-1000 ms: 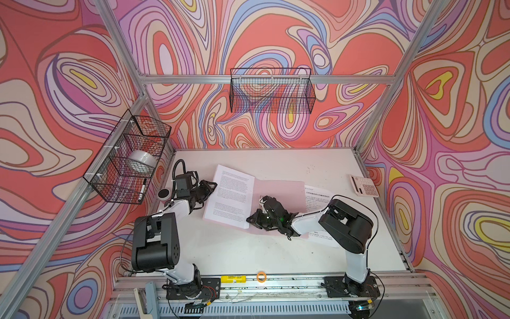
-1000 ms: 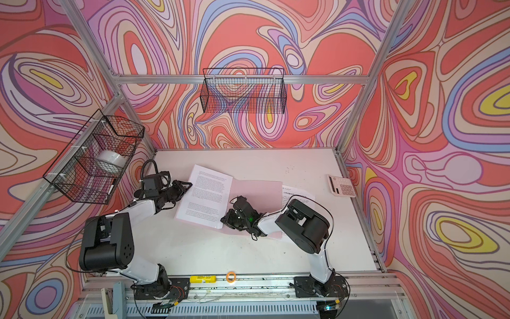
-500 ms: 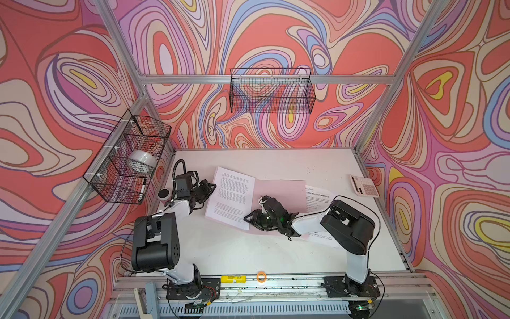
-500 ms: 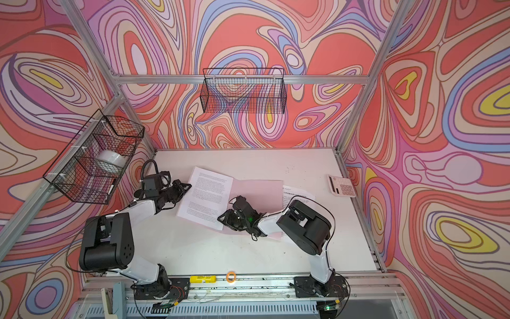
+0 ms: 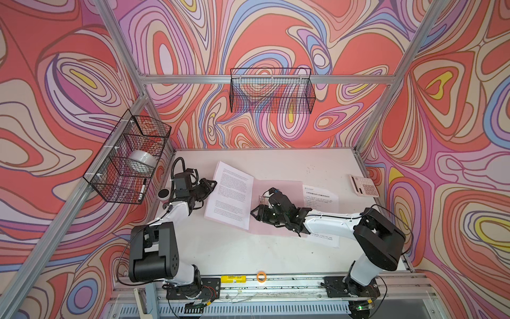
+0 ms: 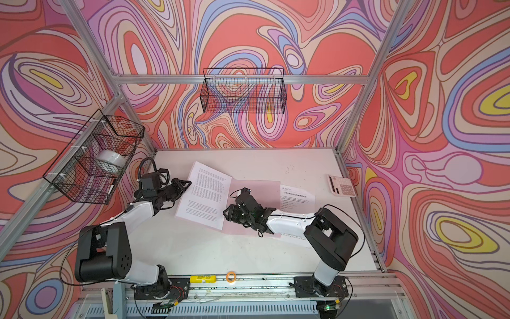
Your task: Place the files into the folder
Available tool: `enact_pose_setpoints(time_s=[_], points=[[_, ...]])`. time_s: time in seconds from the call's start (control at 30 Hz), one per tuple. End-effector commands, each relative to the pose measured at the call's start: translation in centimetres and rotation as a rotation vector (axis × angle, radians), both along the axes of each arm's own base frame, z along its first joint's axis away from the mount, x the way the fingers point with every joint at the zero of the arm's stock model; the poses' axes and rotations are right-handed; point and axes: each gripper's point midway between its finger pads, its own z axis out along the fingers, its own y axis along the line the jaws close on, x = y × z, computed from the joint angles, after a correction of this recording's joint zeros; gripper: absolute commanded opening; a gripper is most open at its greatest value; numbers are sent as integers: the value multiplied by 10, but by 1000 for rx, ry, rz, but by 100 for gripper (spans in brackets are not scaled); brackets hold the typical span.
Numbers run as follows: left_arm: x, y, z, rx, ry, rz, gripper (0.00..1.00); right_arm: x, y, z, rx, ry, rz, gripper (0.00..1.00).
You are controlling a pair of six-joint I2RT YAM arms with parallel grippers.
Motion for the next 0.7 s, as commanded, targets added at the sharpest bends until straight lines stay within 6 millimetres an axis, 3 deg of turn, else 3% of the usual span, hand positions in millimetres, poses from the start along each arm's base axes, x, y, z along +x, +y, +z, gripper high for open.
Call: enact_pose_setpoints(time_s=[0.0, 0.2, 0.27, 0.33, 0.47, 0.67], points=[[-6, -5, 5, 8, -7, -18, 35, 9, 1, -17, -66, -8, 31, 55], [-5, -18, 2, -2, -7, -76, 38, 30, 14, -27, -83, -18, 69, 54], [-5, -21, -1, -7, 4, -90, 30, 34, 15, -25, -77, -21, 71, 53], [-4, -22, -4, -10, 12, -95, 16, 34, 14, -23, -70, -21, 71, 53], [-6, -20, -3, 12, 17, -91, 0, 33, 5, -13, -54, -23, 59, 53], [-18, -23, 16, 133, 20, -93, 0, 37, -31, 15, -62, -52, 13, 53]])
